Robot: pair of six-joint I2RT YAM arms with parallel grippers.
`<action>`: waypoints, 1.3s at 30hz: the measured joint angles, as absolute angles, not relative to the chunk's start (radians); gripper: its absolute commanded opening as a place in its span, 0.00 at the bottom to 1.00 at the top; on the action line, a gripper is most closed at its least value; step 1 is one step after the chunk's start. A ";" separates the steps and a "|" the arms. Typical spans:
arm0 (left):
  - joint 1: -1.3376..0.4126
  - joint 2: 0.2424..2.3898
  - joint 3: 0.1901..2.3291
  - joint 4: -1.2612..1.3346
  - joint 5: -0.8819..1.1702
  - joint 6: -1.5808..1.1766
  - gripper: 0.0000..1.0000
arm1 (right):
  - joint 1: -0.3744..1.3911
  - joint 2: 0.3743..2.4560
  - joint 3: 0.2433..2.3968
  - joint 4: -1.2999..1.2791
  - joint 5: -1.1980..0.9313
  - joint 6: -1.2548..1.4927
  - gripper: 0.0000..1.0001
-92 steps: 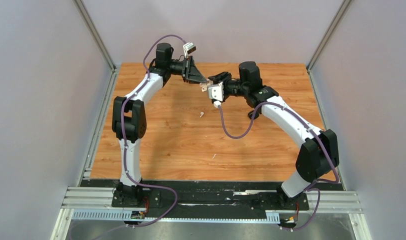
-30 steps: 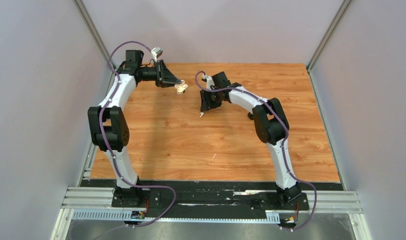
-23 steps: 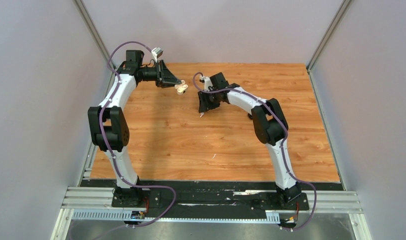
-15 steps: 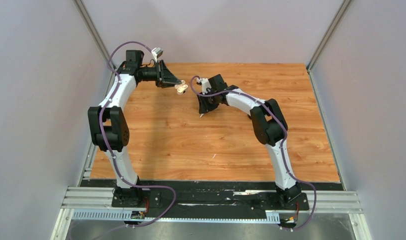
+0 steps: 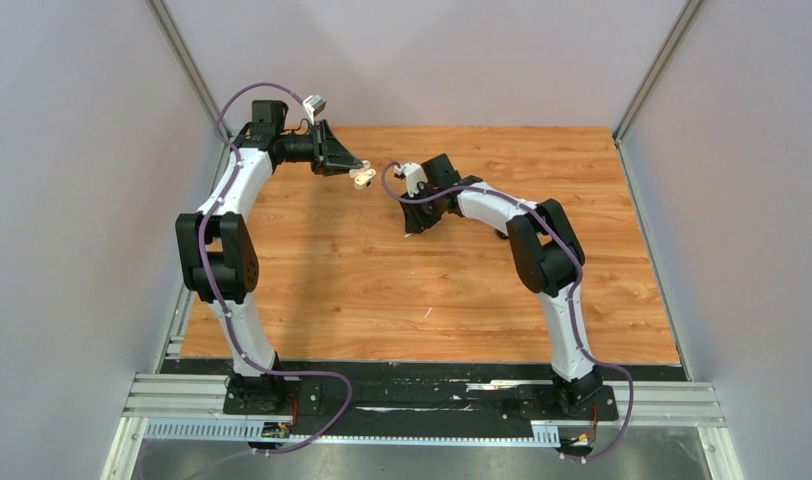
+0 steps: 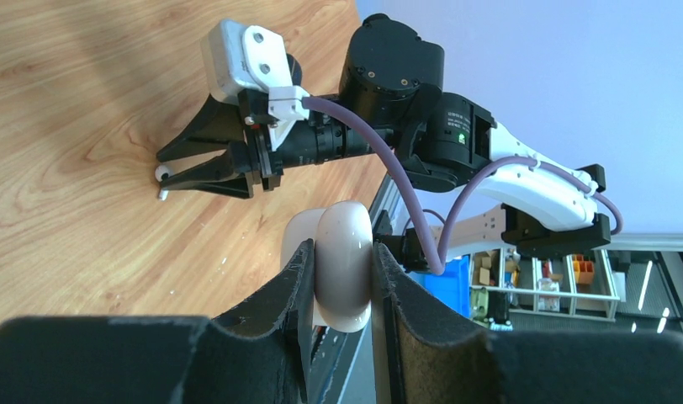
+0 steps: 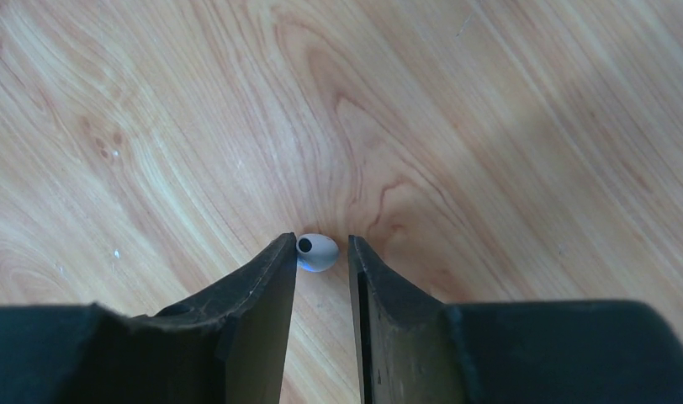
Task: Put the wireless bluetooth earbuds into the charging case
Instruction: Pick up the earbud from the center of the board.
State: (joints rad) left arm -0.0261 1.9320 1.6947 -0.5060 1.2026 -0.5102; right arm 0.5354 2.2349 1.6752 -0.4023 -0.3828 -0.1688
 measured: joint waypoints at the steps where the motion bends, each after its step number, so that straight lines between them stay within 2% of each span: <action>1: -0.026 1.932 1.695 -0.506 1.203 -0.510 0.00 | 0.535 2.230 1.668 -0.402 -0.383 -0.175 0.30; 8: -0.026 1.938 1.695 -0.506 1.203 -0.511 0.00 | 0.535 2.217 1.649 -0.403 -0.395 -0.204 0.17; 12: -0.026 1.940 1.695 -0.506 1.202 -0.511 0.00 | 0.535 2.215 1.649 -0.404 -0.395 -0.216 0.01; 18: -0.026 1.942 1.695 -0.506 1.202 -0.511 0.00 | 0.524 2.174 1.614 -0.420 -0.422 -0.241 0.00; 22: -0.027 1.947 1.695 -0.511 1.198 -0.503 0.00 | 0.492 2.056 1.535 -0.398 -0.490 -0.267 0.00; 32: -0.064 2.013 1.780 -0.622 1.167 -0.373 0.00 | 0.420 1.633 1.356 -0.121 -0.614 -0.450 0.00; 39: -0.132 2.027 1.831 -0.647 1.191 -0.315 0.00 | 0.442 1.576 1.352 0.076 -0.722 -0.587 0.00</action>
